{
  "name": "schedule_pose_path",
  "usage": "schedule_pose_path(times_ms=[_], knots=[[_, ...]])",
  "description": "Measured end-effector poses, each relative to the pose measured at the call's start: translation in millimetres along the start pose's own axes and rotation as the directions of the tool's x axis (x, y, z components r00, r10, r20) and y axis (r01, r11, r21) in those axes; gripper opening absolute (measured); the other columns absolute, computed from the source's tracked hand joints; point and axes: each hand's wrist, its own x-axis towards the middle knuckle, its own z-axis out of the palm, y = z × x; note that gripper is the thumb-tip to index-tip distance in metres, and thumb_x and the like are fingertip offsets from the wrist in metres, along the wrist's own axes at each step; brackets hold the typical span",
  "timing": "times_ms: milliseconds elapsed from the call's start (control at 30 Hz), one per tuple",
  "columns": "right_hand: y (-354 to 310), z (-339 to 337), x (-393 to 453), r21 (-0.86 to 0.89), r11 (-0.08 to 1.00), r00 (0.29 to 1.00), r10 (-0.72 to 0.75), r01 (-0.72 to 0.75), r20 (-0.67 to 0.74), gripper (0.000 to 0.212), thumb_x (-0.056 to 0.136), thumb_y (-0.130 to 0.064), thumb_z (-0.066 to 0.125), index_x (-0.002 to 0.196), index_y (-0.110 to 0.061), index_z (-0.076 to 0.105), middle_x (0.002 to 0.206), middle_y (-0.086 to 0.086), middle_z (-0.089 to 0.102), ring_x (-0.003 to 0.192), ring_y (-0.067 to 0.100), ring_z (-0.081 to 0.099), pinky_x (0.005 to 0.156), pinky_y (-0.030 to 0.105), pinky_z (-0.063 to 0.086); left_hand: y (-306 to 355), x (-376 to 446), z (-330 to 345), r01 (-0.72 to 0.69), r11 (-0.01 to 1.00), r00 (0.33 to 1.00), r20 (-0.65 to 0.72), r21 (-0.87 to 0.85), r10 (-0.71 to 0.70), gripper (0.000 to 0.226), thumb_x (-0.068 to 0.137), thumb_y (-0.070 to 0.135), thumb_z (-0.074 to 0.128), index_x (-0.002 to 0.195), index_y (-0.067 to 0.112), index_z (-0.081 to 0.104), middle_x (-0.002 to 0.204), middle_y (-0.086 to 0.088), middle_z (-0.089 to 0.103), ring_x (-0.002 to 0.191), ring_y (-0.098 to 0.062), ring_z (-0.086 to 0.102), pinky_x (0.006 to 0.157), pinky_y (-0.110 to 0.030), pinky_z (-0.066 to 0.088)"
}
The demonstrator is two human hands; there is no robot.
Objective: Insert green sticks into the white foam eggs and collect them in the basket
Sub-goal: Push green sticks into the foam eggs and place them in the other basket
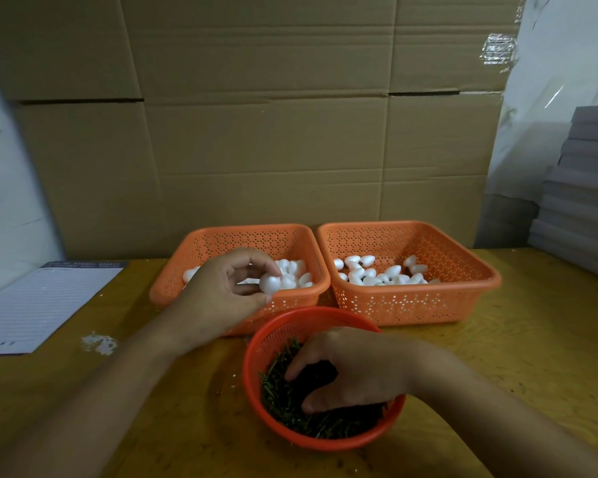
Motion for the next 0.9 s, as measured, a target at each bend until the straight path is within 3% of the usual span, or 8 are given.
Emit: schedule_pose_path(times_ms=[133, 233, 433, 600, 833, 900], knots=[[-0.7, -0.3, -0.7, 0.0, 1.0, 1.0, 0.0, 0.0, 0.0, 0.046, 0.09, -0.045, 0.068, 0.134, -0.037, 0.058, 0.136, -0.016, 0.055, 0.122, 0.007, 0.05, 0.104, 0.032, 0.043, 1.1, -0.5, 0.4, 0.069, 0.996, 0.998, 0.016, -0.054, -0.068, 0.039, 0.079, -0.014, 0.075, 0.099, 0.019, 0.072, 0.109, 0.004, 0.073, 0.104, -0.018, 0.071, 0.083, -0.026, 0.058], [-1.2, 0.0, -0.8, -0.006, 1.0, 1.0, 0.003, -0.003, -0.005, 0.046, 0.09, -0.045, 0.068, 0.134, -0.037, 0.058, 0.136, -0.015, 0.055, 0.123, 0.008, 0.051, 0.105, 0.034, 0.043, 3.0, -0.7, 1.5, 0.136, 0.985, 0.991, 0.032, -0.109, -0.133, 0.04, 0.078, 0.011, 0.083, 0.112, 0.028, 0.07, 0.115, 0.004, 0.071, 0.099, -0.02, 0.073, 0.08, -0.027, 0.059], [-1.8, -0.3, -1.3, -0.01, 1.0, 1.0, -0.004, 0.004, -0.007, 0.046, 0.09, -0.044, 0.068, 0.134, -0.036, 0.058, 0.136, -0.013, 0.055, 0.123, 0.009, 0.05, 0.104, 0.031, 0.042, 9.5, -0.9, 3.8, 0.192, 0.957, 0.981, 0.01, -0.218, -0.195, 0.034, 0.085, 0.035, 0.065, 0.116, 0.019, 0.069, 0.098, -0.013, 0.072, 0.088, -0.023, 0.074, 0.076, -0.027, 0.059], [-2.2, -0.3, -0.8, -0.027, 1.0, 1.0, -0.011, 0.011, -0.013, 0.046, 0.091, -0.044, 0.068, 0.135, -0.035, 0.059, 0.137, -0.014, 0.056, 0.124, 0.008, 0.049, 0.104, 0.03, 0.04, 14.0, -3.0, 5.6, 0.204, 0.938, 0.978, 0.029, -0.281, -0.204, 0.076, 0.064, 0.075, 0.074, 0.107, 0.012, 0.07, 0.088, -0.007, 0.071, 0.082, -0.023, 0.072, 0.074, -0.03, 0.059], [-2.1, 1.8, 0.2, -0.013, 1.0, 1.0, -0.007, 0.007, -0.028, 0.043, 0.09, -0.044, 0.069, 0.131, -0.034, 0.062, 0.134, -0.015, 0.058, 0.12, 0.007, 0.052, 0.102, 0.03, 0.043, 15.6, -3.5, 7.3, 0.196, 0.941, 0.981, 0.045, -0.276, -0.191, 0.092, 0.063, 0.08, 0.07, 0.101, -0.003, 0.065, 0.077, -0.005, 0.067, 0.072, -0.02, 0.069, 0.068, -0.029, 0.057], [-2.9, 2.4, 0.5, -0.005, 1.0, 0.997, -0.018, 0.018, -0.077, 0.034, 0.09, -0.04, 0.07, 0.123, -0.032, 0.068, 0.126, -0.015, 0.063, 0.113, 0.004, 0.056, 0.098, 0.029, 0.046, 15.6, -3.7, 7.3, 0.203, 0.935, 0.979, 0.052, -0.291, -0.196, 0.084, 0.066, 0.078, 0.07, 0.102, 0.003, 0.069, 0.08, -0.007, 0.069, 0.074, -0.021, 0.069, 0.069, -0.029, 0.057]])
